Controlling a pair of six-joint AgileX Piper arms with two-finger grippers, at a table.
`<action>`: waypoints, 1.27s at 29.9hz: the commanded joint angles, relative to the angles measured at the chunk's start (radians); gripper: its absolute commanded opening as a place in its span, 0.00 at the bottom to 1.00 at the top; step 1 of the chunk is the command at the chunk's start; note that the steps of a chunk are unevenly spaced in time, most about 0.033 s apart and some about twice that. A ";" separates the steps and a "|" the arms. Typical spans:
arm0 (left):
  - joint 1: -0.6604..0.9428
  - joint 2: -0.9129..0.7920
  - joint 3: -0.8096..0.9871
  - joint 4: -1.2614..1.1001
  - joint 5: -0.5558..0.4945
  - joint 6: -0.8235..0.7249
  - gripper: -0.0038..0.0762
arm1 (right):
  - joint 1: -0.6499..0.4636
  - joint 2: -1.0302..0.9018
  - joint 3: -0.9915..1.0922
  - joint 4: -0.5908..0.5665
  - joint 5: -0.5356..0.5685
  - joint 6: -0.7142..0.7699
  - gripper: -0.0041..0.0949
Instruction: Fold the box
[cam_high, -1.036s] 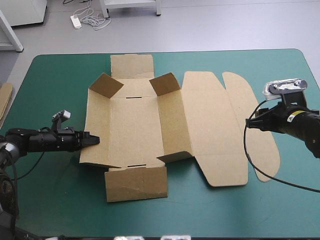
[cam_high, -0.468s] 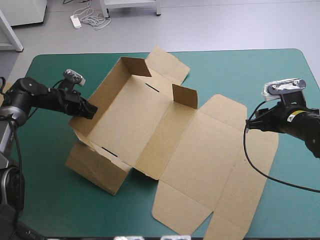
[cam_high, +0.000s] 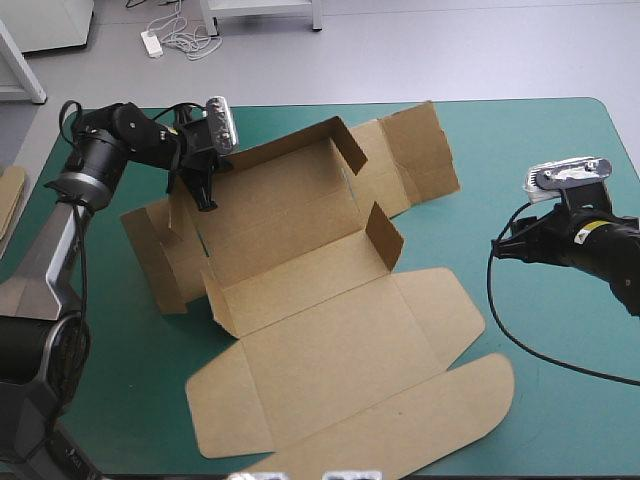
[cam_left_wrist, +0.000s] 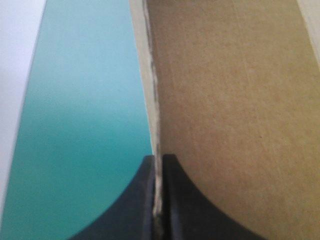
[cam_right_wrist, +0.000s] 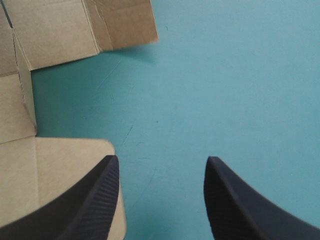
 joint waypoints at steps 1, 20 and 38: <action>-0.065 -0.048 -0.040 0.028 -0.204 0.083 0.04 | -0.001 -0.016 -0.033 0.004 -0.072 -0.009 0.53; -0.385 -0.084 0.181 0.268 -0.759 -0.064 0.04 | -0.003 -0.002 -0.252 -0.230 -0.075 0.189 0.53; -0.451 -0.130 0.360 0.326 -0.952 -0.127 0.04 | -0.174 0.526 -0.902 0.057 0.320 0.013 0.49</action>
